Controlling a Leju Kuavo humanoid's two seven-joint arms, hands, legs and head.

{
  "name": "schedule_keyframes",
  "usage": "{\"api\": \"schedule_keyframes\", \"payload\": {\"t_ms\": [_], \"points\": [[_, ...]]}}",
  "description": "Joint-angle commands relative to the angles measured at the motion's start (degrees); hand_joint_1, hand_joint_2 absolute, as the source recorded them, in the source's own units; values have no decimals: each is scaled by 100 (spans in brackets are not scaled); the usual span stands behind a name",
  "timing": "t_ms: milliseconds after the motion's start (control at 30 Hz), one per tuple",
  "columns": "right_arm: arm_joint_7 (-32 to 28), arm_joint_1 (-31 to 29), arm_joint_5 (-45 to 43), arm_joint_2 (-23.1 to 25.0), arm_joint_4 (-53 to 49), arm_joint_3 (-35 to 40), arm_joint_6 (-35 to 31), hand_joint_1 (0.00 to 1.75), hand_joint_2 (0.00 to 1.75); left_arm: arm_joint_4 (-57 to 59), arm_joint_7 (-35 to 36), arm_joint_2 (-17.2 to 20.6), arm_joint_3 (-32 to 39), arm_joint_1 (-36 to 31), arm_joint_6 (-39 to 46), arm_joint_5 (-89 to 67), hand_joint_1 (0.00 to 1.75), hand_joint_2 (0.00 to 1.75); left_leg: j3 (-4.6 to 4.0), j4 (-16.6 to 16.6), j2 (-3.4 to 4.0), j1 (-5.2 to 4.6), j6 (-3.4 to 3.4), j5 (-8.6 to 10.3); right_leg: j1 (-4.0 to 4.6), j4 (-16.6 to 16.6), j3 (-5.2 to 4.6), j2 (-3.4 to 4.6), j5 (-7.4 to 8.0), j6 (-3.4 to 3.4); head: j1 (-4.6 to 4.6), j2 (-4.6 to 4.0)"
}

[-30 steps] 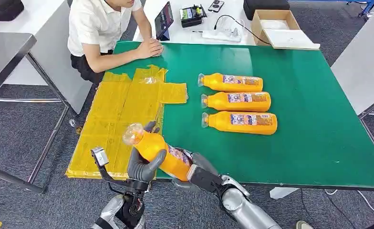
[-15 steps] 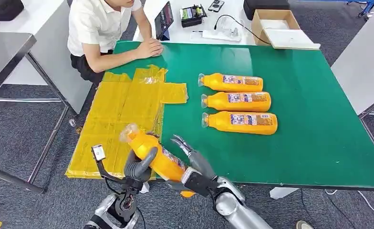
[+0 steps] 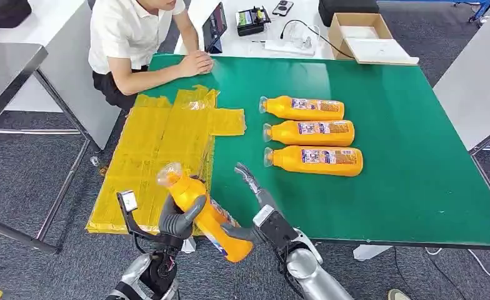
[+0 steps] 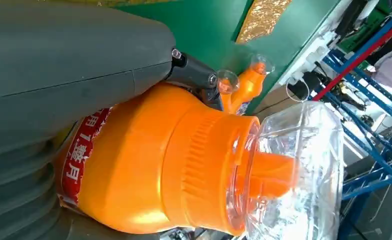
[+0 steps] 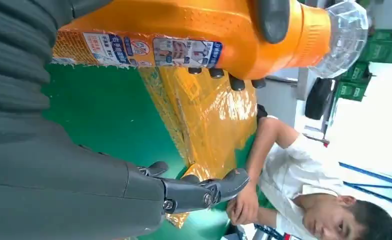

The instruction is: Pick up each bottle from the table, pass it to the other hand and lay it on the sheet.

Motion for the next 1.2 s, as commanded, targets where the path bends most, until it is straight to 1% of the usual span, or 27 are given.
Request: {"api": "schedule_keyframes", "payload": {"t_ms": [33, 67, 100, 133, 167, 200, 233, 333, 400, 467, 533, 567, 600, 633, 700, 733, 767, 833, 867, 933, 1000, 1033, 1067, 1100, 1200], "points": [[-140, 235, 146, -44, -464, -300, -411, 0, 175, -245, -643, 337, 45, -246, 1094, -1243, 175, 175, 21, -8, 6, 0, 11, -1, 5, -7, 22, -11, -3, -15, 0, 0], [-194, 360, 237, -64, -709, -350, -561, 0, 0, -417, -717, 348, 125, -277, 1432, -1712, 175, 175, 5, -1, -1, 1, 6, 2, 4, 0, 8, -12, -3, -10, 0, 0], [-246, 475, 333, -88, -945, -397, -721, 0, 0, -571, -745, 380, 205, -315, 1658, -2060, 175, 175, 13, -3, 0, 1, 10, 1, 7, -3, 17, -17, -5, -14, 0, 0], [-295, 610, 443, -78, -1233, -481, -947, 0, 0, -731, -796, 423, 325, -365, 2084, -2719, 175, 175, -2, 1, -5, 1, 6, 6, 4, 2, 1, -14, -2, -8, 0, 0], [-340, 689, 511, -74, -1412, -527, -1097, 0, 0, -791, -766, 471, 375, -410, 2280, -3087, 175, 175, 0, 5, -9, 2, 9, 3, 7, 7, 6, -26, -8, -15, 0, 0], [-403, 759, 594, -42, -1587, -604, -1334, 0, 0, -765, -748, 596, 373, -501, 2762, -3847, 175, 175, -3, 2, -3, 2, 5, 6, 5, 3, 0, -14, -3, -9, 0, 0], [-450, 848, 686, -18, -1839, -676, -1508, 0, 0, -761, -503, 665, 468, -591, 2967, -4596, 175, 175, 6, 2, -1, 2, 8, 3, 6, 5, 9, -18, -7, -15, 0, 0], [-524, 1025, 647, 72, -2334, -842, -1707, 0, 0, -527, -85, 797, 715, -941, 2502, -4883, 175, 175, 8, 0, 3, 2, 7, 4, 8, 6, 8, -14, -4, -19, 2, 0], [-492, 1093, 464, 91, -2458, -903, -1533, 0, 0, -333, -29, 792, 801, -1181, 2399, -5182, 175, 175, -5, 1, -8, 1, -1, 13, 3, 5, -4, -16, -1, -7, -2, 0], [-522, 1118, 448, 113, -2427, -933, -1473, 0, 0, -199, 7, 730, 802, -1487, 2272, -5270, 175, 175, 5, 1, -19, 9, 5, 13, 12, 3, 13, -40, -8, -18, 2, 0], [-574, 1139, 235, 163, -2346, -990, -1255, 0, 0, -65, 150, 722, 716, -1827, 2407, -5572, 175, 175, 7, 2, -14, 9, 4, 13, 11, 3, 15, -35, -6, -15, 0, 0], [-586, 1129, 191, 177, -2303, -1003, -1202, 0, 0, 5, 230, 722, 694, -1984, 2350, -5578, 175, 175, -4, 2, -18, 9, -3, 18, 8, 3, 4, -30, -2, -8, 2, 0], [-608, 1129, 99, 208, -2277, -1047, -1143, 0, 0, 107, 307, 732, 664, -2150, 2256, -5585, 175, 175, -1, 3, -31, 11, 3, 19, 12, 2, 15, -50, -6, -14, 2, 0], [-599, 1125, -42, 229, -2248, -1095, -1018, 0, 0, 248, 402, 756, 613, -2354, 2134, -5606, 175, 175, -5, 3, -17, 10, -1, 19, 9, 4, 5, -32, -2, -10, 2, 0], [-595, 1121, -91, 272, -2212, -1205, -963, 0, 0, 548, 762, 903, 304, -2732, 1964, -6084, 175, 175, -4, 3, -22, 12, 0, 20, 13, 2, 9, -39, -1, -13, 0, 0], [-574, 1100, -113, 290, -2180, -1256, -865, 0, 0, 812, 1121, 998, 40, -3006, 1961, -6759, 175, 175, -6, 2, -21, 8, -3, 21, 7, 4, 5, -34, 0, -8, 2, 0], [-571, 1094, -107, 310, -2160, -1289, -837, 0, 0, 900, 1120, 952, 95, -3062, 1920, -6797, 175, 175, -5, 3, -29, 10, 0, 22, 10, 5, 10, -46, -2, -12, 2, 0], [-572, 1086, -104, 316, -2148, -1300, -827, 0, 0, 974, 1106, 938, 104, -3103, 1909, -6816, 175, 175, 3, 1, -20, 8, 1, 20, 9, 3, 13, -37, -1, -12, 0, 0], [-568, 1082, -100, 322, -2146, -1301, -811, 0, 0, 1077, 1248, 991, -37, -3156, 1942, -7104, 175, 175, 3, -1, -13, 7, -1, 19, 7, 1, 10, -26, 1, -8, 2, 0], [-505, 1055, -74, 357, -2123, -1339, -684, 0, 0, 1763, 1911, 959, -450, -3544, 1389, -8071, 175, 175, 3, 0, -13, 8, -1, 18, 7, 3, 10, -26, 0, -7, -2, 0], [-465, 1026, -27, 407, -2075, -1383, -580, 0, 0, 2707, 2224, 776, -739, -3913, 1118, -8788, 175, 175, 15, -2, -22, 9, 5, 18, 12, 1, 25, -44, -5, -14, 0, 0], [-443, 977, -5, 435, -1998, -1382, -506, 0, 0, 3320, 2262, 609, -790, -4042, 965, -9038, 175, 175, 21, -5, -27, 9, 7, 19, 12, -3, 33, -51, -6, -16, 0, 0], [-440, 947, -5, 467, -1950, -1383, -485, 0, 0, 3737, 2227, 509, -812, -4098, 871, -9129, 175, 175, 8, -5, -34, 7, 0, 25, 7, -2, 21, -44, -1, -5, 2, 0], [-435, 901, -5, 483, -1885, -1341, -438, 0, 0, 4226, 2218, 454, -1010, -4152, 882, -9437, 175, 175, 16, -7, -36, 6, 2, 25, 6, -4, 28, -47, -1, -8, -2, 0], [-422, 817, 3, 514, -1746, -1225, -373, 0, 0, 4885, 2411, 389, -1239, -4093, 572, -9806, 175, 175, 20, -9, -10, 3, 0, 20, 3, -6, 22, -21, 3, -5, 0, 0]]}}
